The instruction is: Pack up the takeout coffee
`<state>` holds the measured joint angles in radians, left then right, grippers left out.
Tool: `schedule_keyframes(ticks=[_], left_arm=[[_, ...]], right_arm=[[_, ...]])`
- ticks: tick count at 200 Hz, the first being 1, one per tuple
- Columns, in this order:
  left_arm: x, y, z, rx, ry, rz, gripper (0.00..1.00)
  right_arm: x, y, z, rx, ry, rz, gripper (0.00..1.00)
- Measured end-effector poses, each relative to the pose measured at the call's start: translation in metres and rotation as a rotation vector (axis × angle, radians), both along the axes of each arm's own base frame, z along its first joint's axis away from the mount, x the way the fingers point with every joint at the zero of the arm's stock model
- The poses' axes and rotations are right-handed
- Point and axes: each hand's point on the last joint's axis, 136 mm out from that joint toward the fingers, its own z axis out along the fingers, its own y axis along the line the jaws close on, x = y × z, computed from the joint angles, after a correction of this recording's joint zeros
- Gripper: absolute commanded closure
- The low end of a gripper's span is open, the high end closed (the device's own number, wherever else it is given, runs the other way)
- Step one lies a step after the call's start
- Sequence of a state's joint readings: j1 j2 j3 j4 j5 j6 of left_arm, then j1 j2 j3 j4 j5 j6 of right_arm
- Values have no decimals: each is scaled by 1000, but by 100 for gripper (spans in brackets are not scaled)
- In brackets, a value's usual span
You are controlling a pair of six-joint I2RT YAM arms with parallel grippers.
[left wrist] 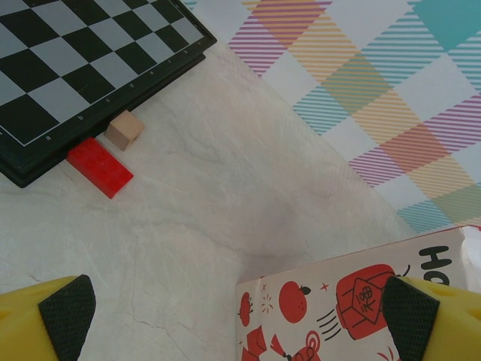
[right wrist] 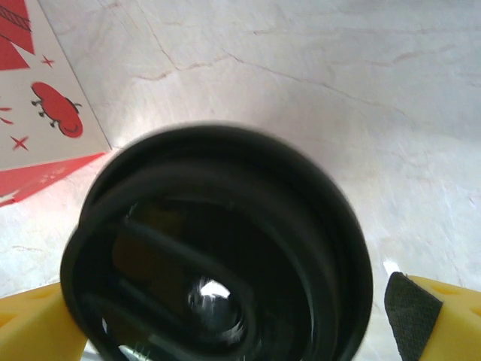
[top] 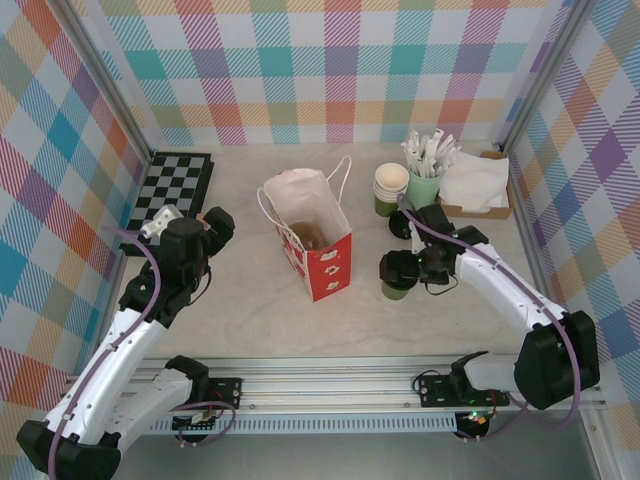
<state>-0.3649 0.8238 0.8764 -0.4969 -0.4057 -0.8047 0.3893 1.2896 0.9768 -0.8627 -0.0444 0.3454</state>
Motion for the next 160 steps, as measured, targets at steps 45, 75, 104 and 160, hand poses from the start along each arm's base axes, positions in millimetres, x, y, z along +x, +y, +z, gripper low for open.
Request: schedule_keyframes(ticks=[45, 75, 104, 160], left_arm=[[0, 0, -2, -2, 6, 2, 0], [1, 0, -6, 0, 23, 5, 0], [0, 0, -10, 6, 38, 6, 0], [-1, 1, -11, 10, 43, 10, 0]], right_arm=[[-5, -5, 13, -32, 69, -58, 0], [-5, -3, 18, -37, 85, -64, 0], [-6, 0, 13, -67, 114, -41, 0], [-6, 4, 5, -109, 143, -12, 0]])
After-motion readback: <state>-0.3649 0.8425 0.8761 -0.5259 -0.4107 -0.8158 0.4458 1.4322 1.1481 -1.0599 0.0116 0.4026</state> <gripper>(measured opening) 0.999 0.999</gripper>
